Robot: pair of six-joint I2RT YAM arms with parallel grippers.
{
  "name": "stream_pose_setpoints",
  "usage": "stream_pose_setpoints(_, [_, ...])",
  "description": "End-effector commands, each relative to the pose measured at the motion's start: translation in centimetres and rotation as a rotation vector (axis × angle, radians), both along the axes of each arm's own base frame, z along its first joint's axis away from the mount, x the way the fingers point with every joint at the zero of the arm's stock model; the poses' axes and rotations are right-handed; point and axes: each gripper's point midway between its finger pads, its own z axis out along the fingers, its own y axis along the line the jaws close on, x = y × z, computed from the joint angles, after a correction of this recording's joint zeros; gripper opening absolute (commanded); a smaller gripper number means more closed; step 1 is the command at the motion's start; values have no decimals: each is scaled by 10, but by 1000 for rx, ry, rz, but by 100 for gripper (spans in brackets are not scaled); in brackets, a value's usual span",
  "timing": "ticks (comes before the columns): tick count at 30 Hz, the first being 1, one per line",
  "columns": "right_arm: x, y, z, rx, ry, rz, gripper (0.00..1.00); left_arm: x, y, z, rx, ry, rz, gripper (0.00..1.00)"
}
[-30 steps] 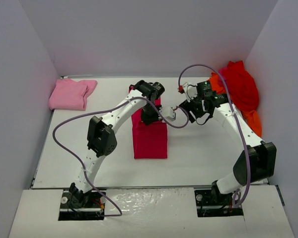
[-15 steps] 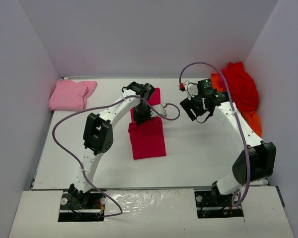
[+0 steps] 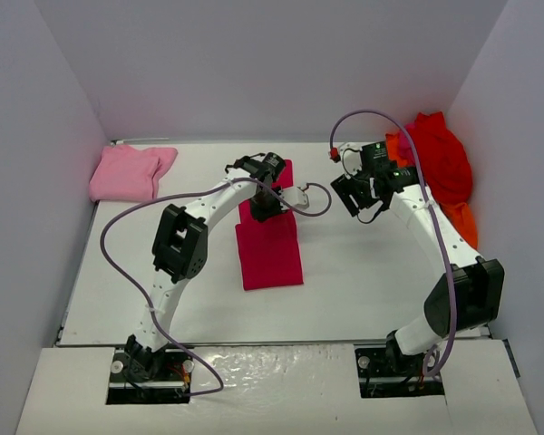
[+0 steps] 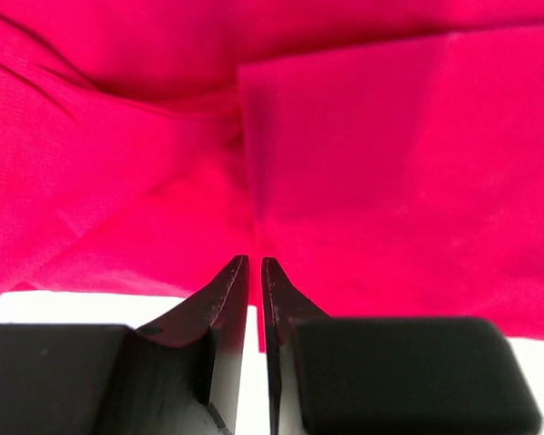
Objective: Fold and stack the t-shirts
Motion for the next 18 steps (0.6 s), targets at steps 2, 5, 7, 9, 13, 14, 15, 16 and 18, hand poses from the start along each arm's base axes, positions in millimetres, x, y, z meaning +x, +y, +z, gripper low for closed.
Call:
stream_pose_setpoints(2, [12,-7,24,6,-97,-54,65,16,-9,44,-87,-115,29,13])
stream_pose_setpoints(5, [19,-25,36,-17,-152,-135,66,13,-6,51,-88,-136,41,17])
stream_pose_setpoints(7, [27,-50,51,-45,-219,-235,68,15,-2,56,-83,-167,54,24])
stream_pose_setpoints(9, [32,-72,63,-81,-281,-332,68,14,4,62,-80,-195,62,34])
stream_pose_setpoints(13, [38,-95,82,-150,-353,-415,69,15,9,57,-56,-207,57,40])
stream_pose_setpoints(14, [40,-96,86,-154,-364,-426,69,15,10,49,-42,-187,61,40])
stream_pose_setpoints(15, [42,-98,90,-158,-375,-437,69,15,10,41,-27,-167,65,40])
stream_pose_setpoints(16, [43,-98,91,-156,-379,-441,69,17,9,35,-20,-157,64,40])
stream_pose_setpoints(18, [42,-98,90,-151,-380,-449,69,19,6,28,-27,-143,72,40])
